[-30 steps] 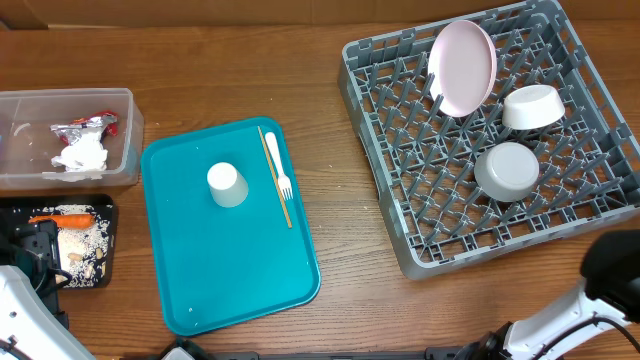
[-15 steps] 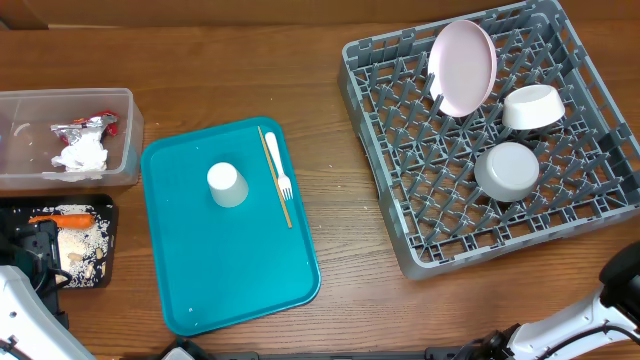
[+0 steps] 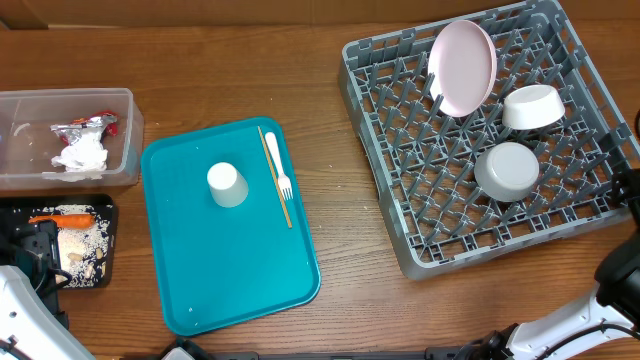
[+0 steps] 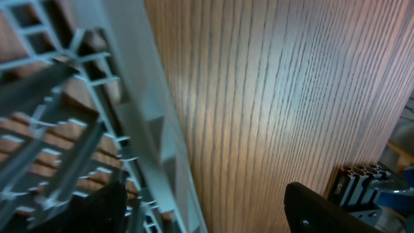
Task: Sort waste into correct bins and load items into the dishwasher rack
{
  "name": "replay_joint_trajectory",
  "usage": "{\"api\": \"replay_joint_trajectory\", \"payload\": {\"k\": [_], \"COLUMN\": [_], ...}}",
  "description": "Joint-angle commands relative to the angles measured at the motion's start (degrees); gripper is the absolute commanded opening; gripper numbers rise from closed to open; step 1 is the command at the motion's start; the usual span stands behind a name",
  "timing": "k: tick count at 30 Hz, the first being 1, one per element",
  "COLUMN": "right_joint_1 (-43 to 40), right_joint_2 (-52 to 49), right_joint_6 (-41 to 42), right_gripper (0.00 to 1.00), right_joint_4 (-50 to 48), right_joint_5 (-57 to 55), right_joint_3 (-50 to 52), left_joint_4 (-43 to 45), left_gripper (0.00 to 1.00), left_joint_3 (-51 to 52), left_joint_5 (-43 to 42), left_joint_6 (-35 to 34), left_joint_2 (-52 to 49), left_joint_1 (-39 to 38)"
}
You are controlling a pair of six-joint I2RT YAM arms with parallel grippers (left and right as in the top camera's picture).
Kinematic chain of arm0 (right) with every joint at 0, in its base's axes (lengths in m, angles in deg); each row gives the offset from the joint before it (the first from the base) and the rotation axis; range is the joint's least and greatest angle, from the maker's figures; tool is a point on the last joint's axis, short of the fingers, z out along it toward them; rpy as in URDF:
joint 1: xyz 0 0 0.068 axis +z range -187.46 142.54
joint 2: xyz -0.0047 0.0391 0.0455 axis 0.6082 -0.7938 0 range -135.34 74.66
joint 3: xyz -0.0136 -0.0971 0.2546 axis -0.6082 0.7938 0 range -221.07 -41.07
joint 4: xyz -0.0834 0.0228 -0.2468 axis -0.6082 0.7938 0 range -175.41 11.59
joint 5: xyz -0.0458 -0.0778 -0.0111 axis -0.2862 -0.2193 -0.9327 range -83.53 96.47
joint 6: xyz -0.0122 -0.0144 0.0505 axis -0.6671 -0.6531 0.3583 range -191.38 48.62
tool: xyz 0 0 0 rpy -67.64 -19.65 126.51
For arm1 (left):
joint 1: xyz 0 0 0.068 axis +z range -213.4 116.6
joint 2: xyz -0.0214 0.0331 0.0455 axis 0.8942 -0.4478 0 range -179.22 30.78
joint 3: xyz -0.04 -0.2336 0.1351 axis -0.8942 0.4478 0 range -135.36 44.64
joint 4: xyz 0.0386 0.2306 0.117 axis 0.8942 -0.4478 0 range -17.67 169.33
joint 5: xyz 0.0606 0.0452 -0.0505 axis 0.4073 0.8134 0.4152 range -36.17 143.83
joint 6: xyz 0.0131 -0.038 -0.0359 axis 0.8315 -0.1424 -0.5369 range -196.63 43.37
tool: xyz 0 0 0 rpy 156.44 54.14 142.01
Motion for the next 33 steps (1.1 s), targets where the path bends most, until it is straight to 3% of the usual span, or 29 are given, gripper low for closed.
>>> {"api": "replay_joint_trajectory", "payload": {"k": [1, 26, 33], "right_joint_1": [0.0, 0.0, 0.0], "right_joint_2": [2.0, 10.1, 10.1], "right_joint_6": [-0.5, -1.4, -3.5], "right_gripper": [0.81, 0.81, 0.81], "right_joint_4": [-1.6, 1.2, -5.4], "right_joint_5": [0.1, 0.3, 0.9], "right_joint_3": [2.8, 7.1, 8.4], "left_joint_4": [0.1, 0.1, 0.1], "left_gripper": [1.0, 1.0, 1.0], "left_joint_3": [-0.8, -0.8, -0.8], "left_joint_5": [-0.1, -0.1, -0.1], "left_joint_6": [-1.0, -1.0, -1.0], "left_joint_2": [0.1, 0.1, 0.1], "left_joint_1": [0.3, 0.3, 0.3]}}
